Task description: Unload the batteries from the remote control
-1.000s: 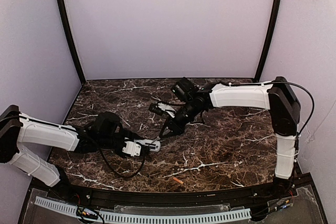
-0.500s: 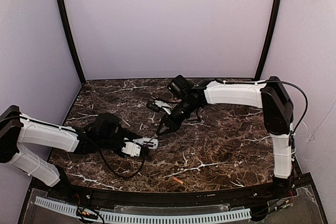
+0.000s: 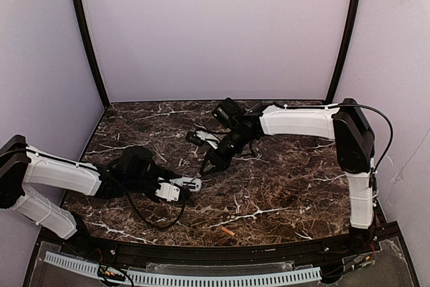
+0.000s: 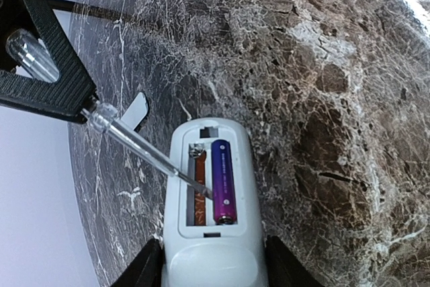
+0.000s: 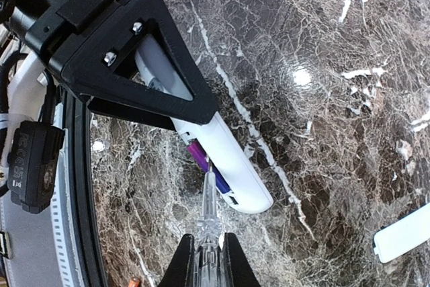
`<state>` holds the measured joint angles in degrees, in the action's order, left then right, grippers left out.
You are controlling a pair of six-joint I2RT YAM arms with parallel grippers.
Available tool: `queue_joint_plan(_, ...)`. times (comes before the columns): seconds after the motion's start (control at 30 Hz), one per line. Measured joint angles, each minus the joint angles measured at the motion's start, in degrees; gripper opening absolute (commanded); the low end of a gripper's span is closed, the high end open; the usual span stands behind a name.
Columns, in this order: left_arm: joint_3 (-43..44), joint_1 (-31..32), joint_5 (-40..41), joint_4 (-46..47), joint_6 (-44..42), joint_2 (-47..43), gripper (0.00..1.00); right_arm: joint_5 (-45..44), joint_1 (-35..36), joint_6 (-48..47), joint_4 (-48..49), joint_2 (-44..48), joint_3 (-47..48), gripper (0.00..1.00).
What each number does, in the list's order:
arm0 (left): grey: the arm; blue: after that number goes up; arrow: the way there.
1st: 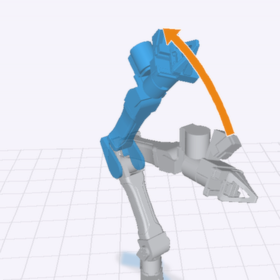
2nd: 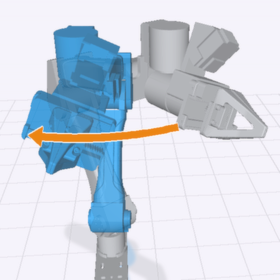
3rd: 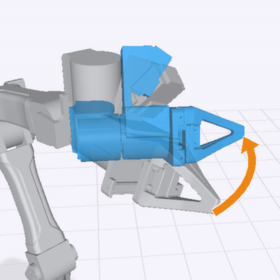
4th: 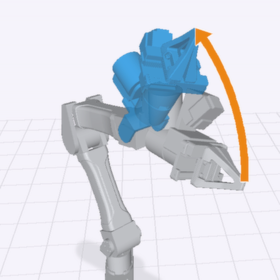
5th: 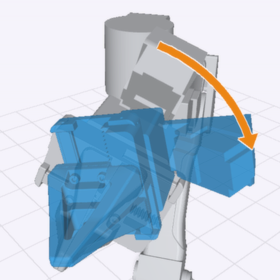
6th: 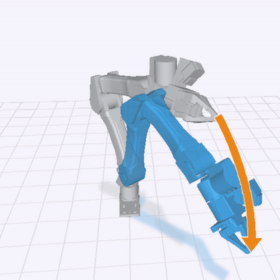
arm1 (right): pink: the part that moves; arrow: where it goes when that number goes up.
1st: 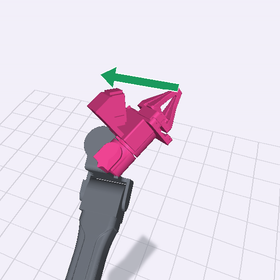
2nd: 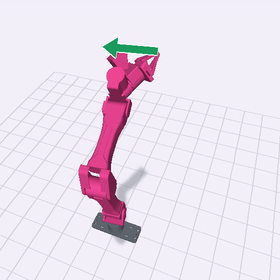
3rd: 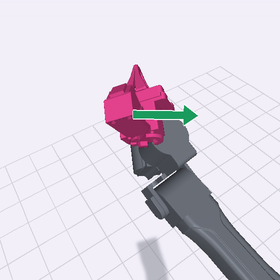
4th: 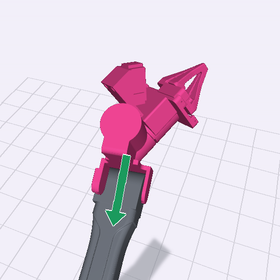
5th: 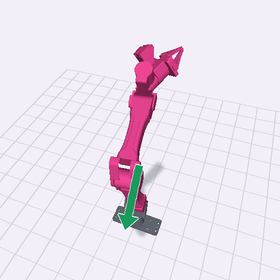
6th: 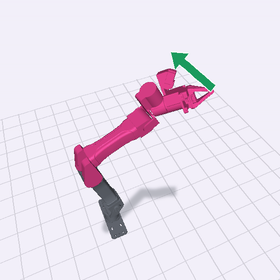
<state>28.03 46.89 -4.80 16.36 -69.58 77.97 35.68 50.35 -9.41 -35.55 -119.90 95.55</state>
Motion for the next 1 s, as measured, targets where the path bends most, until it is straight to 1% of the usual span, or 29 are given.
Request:
queue_joint_plan(0.3, -0.1, -0.1, -0.6, 0.3, 1.1, 0.5, 0.0, -3.6, 1.3, -4.1, 1.3, 1.6, -2.1, 0.0)
queue_joint_plan(0.67, -0.1, -0.1, -0.7, 0.4, 0.7, 0.6, 0.0, -3.3, 1.4, -3.3, 0.5, 1.7, -1.6, 0.0)
queue_joint_plan(1.0, -0.1, -0.1, -0.9, 0.8, -0.7, 0.6, 0.0, -2.9, 1.4, -0.2, -3.5, 0.0, 2.4, 0.0)
